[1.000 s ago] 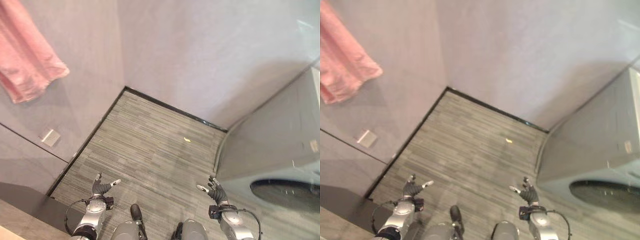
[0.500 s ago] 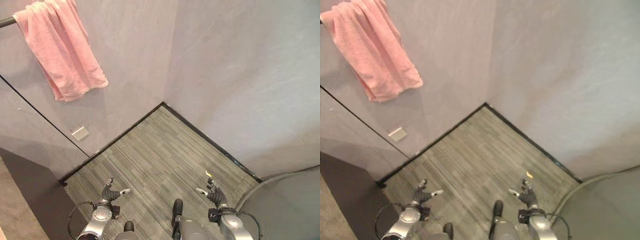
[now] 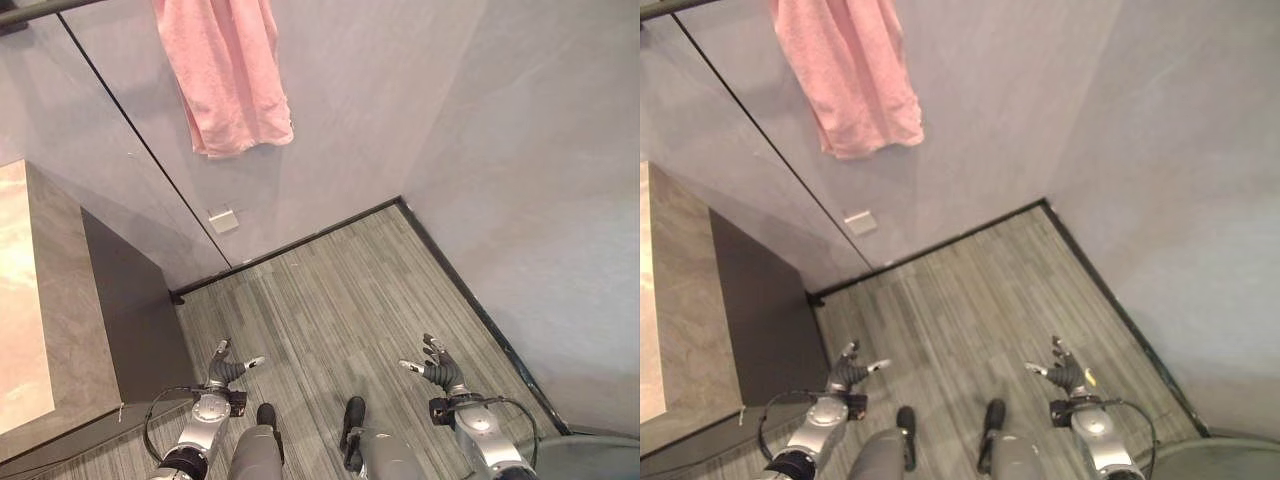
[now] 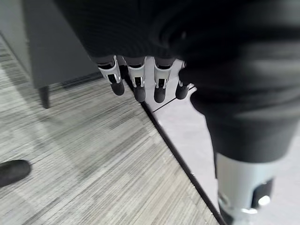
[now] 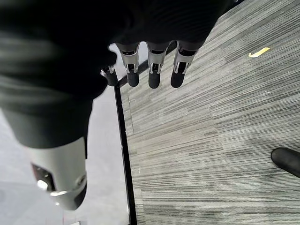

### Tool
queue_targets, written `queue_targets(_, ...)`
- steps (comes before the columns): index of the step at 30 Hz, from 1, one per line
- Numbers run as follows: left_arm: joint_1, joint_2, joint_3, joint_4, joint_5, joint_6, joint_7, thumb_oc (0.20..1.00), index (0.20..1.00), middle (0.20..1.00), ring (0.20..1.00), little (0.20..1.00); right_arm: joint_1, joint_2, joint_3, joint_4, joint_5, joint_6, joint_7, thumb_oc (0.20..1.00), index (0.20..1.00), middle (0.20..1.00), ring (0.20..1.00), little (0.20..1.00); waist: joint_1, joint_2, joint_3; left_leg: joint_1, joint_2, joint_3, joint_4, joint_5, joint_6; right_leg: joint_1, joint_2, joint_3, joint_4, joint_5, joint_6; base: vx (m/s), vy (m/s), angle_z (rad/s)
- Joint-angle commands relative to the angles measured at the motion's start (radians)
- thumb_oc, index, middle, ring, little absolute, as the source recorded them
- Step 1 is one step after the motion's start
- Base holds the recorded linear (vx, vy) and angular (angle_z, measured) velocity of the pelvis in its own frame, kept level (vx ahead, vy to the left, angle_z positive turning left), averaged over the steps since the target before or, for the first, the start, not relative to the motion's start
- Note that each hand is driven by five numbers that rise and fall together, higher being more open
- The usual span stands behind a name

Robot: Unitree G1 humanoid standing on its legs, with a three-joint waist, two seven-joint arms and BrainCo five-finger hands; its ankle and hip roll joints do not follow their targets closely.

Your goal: Put brush and paste in cup on sink, flatten towel.

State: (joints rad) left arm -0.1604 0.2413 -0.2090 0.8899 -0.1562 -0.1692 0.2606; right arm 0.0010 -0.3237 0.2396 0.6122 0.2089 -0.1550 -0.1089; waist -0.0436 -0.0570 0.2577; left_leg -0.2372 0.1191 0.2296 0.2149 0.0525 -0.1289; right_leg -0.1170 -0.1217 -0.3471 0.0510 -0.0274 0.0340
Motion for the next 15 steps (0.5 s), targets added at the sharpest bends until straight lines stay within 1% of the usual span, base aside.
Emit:
queue_targets(1,-0.017,0.021,0.031,-0.003,-0.002,-0.027,0.023,1.0,1.0,1.0,1.0,1.0,0.022,-0.011,0.028,-0.053,-0.037,-0.029,-0.006,1.0,1.0,1.0,1.0,1.0,0.015,-0.006,-0.017,0.041,-0.039,0.039,-0.133,0.018,0.036,0.09,-0.003,0.023,-0.047,0.044,0.118,0.37,0.131,0.32)
queue_targets(2,-0.008,0.016,0.038,0.004,-0.002,-0.028,0.027,1.0,1.0,1.0,1.0,1.0,0.026,-0.01,0.039,-0.046,-0.048,-0.032,-0.003,1.0,1.0,1.0,1.0,1.0,0.027,0.006,-0.024,0.014,-0.016,0.032,-0.217,0.089,0.024,0.112,0.009,0.021,-0.055,0.032,0.121,0.37,0.133,0.08)
queue_targets(4,0.004,0.012,0.048,0.011,-0.003,-0.03,0.026,1.0,1.0,1.0,1.0,1.0,0.03,-0.014,0.049,-0.045,-0.064,-0.031,0.003,1.0,1.0,1.0,1.0,1.0,0.038,0.01,-0.03,-0.014,0.016,0.036,-0.301,0.133,0.01,0.145,0.01,0.024,-0.065,0.02,0.126,0.36,0.134,-0.02)
queue_targets(6,0.016,0.01,0.055,0.019,-0.001,-0.031,0.025,1.0,1.0,1.0,1.0,1.0,0.024,-0.016,0.059,-0.03,-0.08,-0.029,0.009,1.0,1.0,1.0,1.0,1.0,0.055,0.01,-0.034,-0.049,0.034,0.004,-0.302,0.15,-0.007,0.186,0.008,0.038,-0.069,0.003,0.129,0.45,0.193,-0.08)
queue_targets(7,0.038,0.014,0.059,0.014,-0.002,-0.03,0.021,1.0,1.0,1.0,1.0,1.0,0.021,-0.013,0.067,-0.031,-0.096,-0.021,0.02,1.0,1.0,1.0,1.0,1.0,0.068,0.015,-0.047,-0.021,0.032,-0.02,-0.302,0.165,-0.003,0.224,0.01,0.066,-0.059,-0.027,0.135,0.41,0.186,-0.16)
queue_targets(8,0.039,0.014,0.059,0.013,-0.002,-0.029,0.021,1.0,1.0,1.0,1.0,1.0,0.022,-0.013,0.067,-0.031,-0.097,-0.021,0.02,1.0,1.0,1.0,1.0,1.0,0.069,0.014,-0.045,-0.019,0.031,-0.018,-0.302,0.164,-0.003,0.226,0.009,0.067,-0.058,-0.028,0.135,0.42,0.207,-0.45)
queue_targets(9,0.045,0.019,0.061,0.01,-0.004,-0.028,0.023,1.0,1.0,1.0,1.0,1.0,0.018,-0.005,0.076,-0.035,-0.105,-0.019,0.018,1.0,1.0,1.0,1.0,1.0,0.078,0.015,-0.049,-0.009,0.024,-0.036,-0.293,0.178,0.001,0.238,0.005,0.082,-0.045,-0.042,0.135,0.4,0.236,-0.65)
queue_targets(10,0.046,0.03,0.052,-0.001,-0.005,-0.03,0.022,1.0,1.0,1.0,1.0,1.0,0.017,0.004,0.079,-0.036,-0.114,-0.018,0.022,1.0,1.0,1.0,1.0,1.0,0.089,0.003,-0.053,-0.017,-0.003,-0.064,-0.236,0.15,0.023,0.246,-0.021,0.116,0.022,-0.068,0.135,0.4,0.237,-0.69)
queue_targets(11,0.046,0.03,0.052,-0.001,-0.005,-0.03,0.022,1.0,1.0,1.0,1.0,1.0,0.017,0.004,0.079,-0.037,-0.114,-0.018,0.022,1.0,1.0,1.0,1.0,1.0,0.089,0.001,-0.053,-0.018,-0.004,-0.063,-0.234,0.149,0.024,0.244,-0.023,0.117,0.025,-0.071,0.136,0.4,0.344,-0.34)
queue_targets(12,0.048,0.045,0.05,-0.012,0.0,-0.028,0.02,1.0,1.0,1.0,1.0,1.0,0.007,0.018,0.078,-0.039,-0.107,-0.017,0.02,1.0,1.0,1.0,1.0,1.0,0.086,-0.011,-0.046,-0.02,-0.031,-0.058,-0.162,0.103,0.06,0.2,-0.047,0.15,0.14,-0.051,0.143,0.22,0.293,-0.19)
queue_targets(13,0.049,0.054,0.05,-0.024,0.005,-0.026,0.021,1.0,1.0,1.0,1.0,1.0,-0.001,0.025,0.08,-0.044,-0.108,-0.017,0.022,1.0,1.0,1.0,1.0,1.0,0.089,-0.02,-0.042,-0.019,-0.043,-0.043,-0.14,0.075,0.08,0.167,-0.07,0.155,0.217,-0.012,0.154,0.26,0.368,-0.16)
queue_targets(14,0.049,0.061,0.048,-0.034,0.009,-0.023,0.019,1.0,1.0,1.0,1.0,1.0,-0.01,0.028,0.085,-0.048,-0.114,-0.015,0.022,1.0,1.0,1.0,1.0,1.0,0.089,-0.016,-0.038,-0.008,-0.046,-0.038,-0.143,0.061,0.094,0.122,-0.08,0.158,0.279,0.029,0.154,0.17,0.275,-0.34)
queue_targets(15,0.051,0.067,0.047,-0.049,0.009,-0.023,0.022,1.0,1.0,1.0,1.0,1.0,-0.021,0.029,0.09,-0.055,-0.12,-0.014,0.019,1.0,1.0,1.0,1.0,1.0,0.089,-0.016,-0.033,0.005,-0.055,-0.028,-0.151,0.051,0.106,0.086,-0.095,0.151,0.335,0.081,0.162,0.15,0.256,-0.34)
